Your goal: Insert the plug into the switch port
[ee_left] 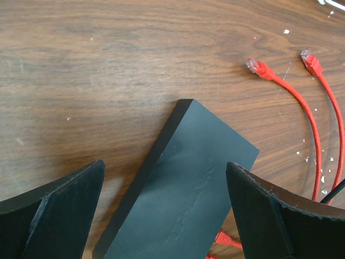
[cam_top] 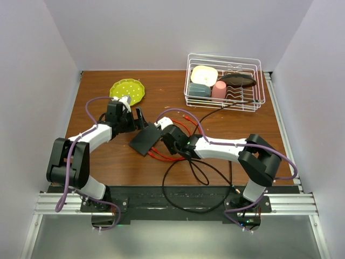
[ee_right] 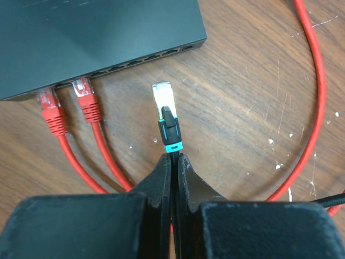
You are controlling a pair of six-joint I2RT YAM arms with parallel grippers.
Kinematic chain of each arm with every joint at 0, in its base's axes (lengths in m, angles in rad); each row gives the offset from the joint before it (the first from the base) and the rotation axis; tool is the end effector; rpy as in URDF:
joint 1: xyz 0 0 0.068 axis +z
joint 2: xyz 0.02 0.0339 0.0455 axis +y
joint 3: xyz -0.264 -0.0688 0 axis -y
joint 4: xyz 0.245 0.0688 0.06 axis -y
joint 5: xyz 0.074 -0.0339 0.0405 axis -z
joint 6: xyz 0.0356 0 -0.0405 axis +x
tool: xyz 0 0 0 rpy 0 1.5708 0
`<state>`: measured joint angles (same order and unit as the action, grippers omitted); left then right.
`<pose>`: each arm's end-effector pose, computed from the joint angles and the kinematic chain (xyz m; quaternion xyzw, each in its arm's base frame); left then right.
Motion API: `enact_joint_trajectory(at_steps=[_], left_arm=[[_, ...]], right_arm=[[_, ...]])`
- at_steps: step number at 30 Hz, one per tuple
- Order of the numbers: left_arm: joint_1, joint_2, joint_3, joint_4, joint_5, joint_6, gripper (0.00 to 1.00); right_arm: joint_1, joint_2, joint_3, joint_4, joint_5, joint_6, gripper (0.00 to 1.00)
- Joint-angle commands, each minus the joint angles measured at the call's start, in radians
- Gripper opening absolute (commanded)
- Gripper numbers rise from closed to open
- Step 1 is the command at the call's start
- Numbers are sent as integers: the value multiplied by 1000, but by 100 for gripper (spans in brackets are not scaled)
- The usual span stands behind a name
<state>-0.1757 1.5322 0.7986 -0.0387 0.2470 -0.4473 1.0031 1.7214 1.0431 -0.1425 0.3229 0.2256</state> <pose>0.3034 -0.0627 0.1821 -0.0763 0.9124 -0.2263 0.3324 0.2039 0.2987 0.1887 -0.2936 0.8722 0.0862 0.3816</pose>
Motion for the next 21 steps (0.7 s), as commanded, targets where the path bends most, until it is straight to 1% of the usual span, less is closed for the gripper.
enact_joint_trajectory(at_steps=[1, 6, 10, 13, 14, 16, 19, 21], left_arm=[[7, -1, -13, 77, 31, 24, 100], [7, 9, -2, 79, 63, 30, 99], [7, 16, -32, 115, 95, 32, 98], [7, 40, -21, 117, 118, 41, 93], [7, 43, -16, 115, 126, 44, 89], [7, 57, -15, 118, 140, 50, 87], [7, 80, -27, 135, 166, 56, 78], [7, 91, -21, 132, 167, 61, 75]], right_arm=[[11, 23, 40, 8, 28, -25, 0], [31, 56, 66, 0, 41, -32, 0], [46, 90, 86, -15, 44, -28, 0], [60, 124, 112, -37, 59, -31, 0], [63, 133, 123, -40, 65, -32, 0], [66, 155, 132, -55, 71, -32, 0], [71, 168, 144, -71, 70, -19, 0], [74, 168, 143, -77, 70, -19, 0]])
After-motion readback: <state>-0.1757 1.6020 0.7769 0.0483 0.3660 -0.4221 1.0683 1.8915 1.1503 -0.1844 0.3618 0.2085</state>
